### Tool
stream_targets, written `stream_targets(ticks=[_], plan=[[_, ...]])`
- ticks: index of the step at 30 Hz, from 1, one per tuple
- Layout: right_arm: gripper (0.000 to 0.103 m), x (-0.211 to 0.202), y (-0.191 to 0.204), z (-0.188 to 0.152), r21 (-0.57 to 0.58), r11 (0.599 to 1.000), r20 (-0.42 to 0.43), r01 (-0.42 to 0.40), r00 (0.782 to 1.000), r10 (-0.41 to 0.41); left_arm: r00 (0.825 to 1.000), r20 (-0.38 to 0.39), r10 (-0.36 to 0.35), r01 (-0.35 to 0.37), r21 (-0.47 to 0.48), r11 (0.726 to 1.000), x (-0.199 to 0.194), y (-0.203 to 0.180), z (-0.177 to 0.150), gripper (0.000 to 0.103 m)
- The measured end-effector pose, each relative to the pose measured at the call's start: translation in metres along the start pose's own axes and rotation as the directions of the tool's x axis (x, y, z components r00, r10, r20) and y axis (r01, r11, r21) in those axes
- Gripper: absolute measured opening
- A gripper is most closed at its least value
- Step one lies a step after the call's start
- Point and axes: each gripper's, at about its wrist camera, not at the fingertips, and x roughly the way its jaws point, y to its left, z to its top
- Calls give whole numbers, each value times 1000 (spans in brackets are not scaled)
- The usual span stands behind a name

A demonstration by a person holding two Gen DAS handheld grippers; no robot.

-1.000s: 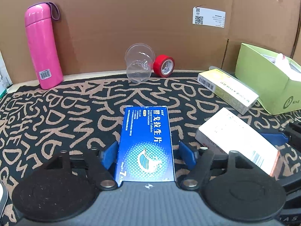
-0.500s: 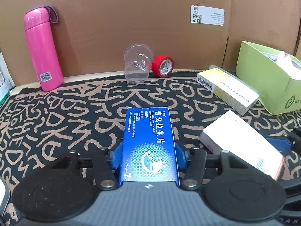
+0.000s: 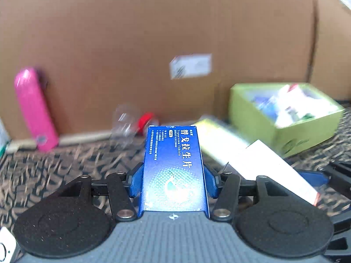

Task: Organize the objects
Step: 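Carry both boxes toward the lime-green box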

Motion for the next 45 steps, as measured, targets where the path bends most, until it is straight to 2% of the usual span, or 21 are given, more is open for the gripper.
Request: stream_targets(ticks=[3, 6, 12, 17, 22, 24, 28, 34, 35, 36, 37, 39, 42, 45], plan=[[66, -30, -17, 8, 21, 999, 73, 41, 996, -42, 996, 55, -63, 62, 26, 998, -13, -23, 21, 59], [66, -58, -41, 18, 48, 993, 145, 106, 983, -112, 987, 91, -136, 132, 46, 990, -20, -48, 40, 59], [66, -96, -94, 38, 93, 955, 226, 281, 928, -295, 964, 141, -227, 217, 86, 972, -17, -101, 76, 59], [66, -105, -136, 55, 114, 911, 243, 396, 878, -412, 954, 123, -273, 267, 67, 961, 9, -138, 104, 59], [66, -84, -174, 75, 80, 877, 231, 473, 847, -478, 956, 102, -276, 273, 37, 961, 49, -166, 121, 59], [66, -63, -189, 80, 72, 871, 209, 486, 847, -490, 955, 69, -289, 289, 20, 957, 65, -170, 123, 59], [66, -30, -210, 81, 63, 877, 151, 475, 865, -479, 964, 9, -264, 264, 9, 964, 100, -182, 117, 59], [66, -2, -219, 76, 75, 886, 143, 458, 874, -464, 964, 44, -262, 262, 2, 965, 111, -176, 114, 59], [66, 5, -223, 75, 73, 885, 130, 460, 875, -466, 959, 51, -279, 279, -3, 960, 111, -174, 114, 63], [66, 13, -226, 74, 68, 885, 115, 460, 878, -465, 953, 43, -301, 301, -8, 954, 113, -172, 113, 75], [70, 21, -229, 72, 60, 888, 97, 456, 883, -459, 951, 35, -308, 309, -20, 951, 113, -170, 112, 82], [86, 35, -231, 65, 24, 896, 44, 443, 895, -444, 952, 42, -303, 305, -35, 952, 110, -165, 106, 86], [90, 40, -227, 54, -18, 885, 31, 466, 885, -465, 957, 39, -289, 290, -10, 957, 106, -160, 97, 87], [99, 33, -229, 51, 29, 879, 41, 476, 878, -476, 963, 38, -266, 266, 3, 964, 98, -155, 92, 87]])
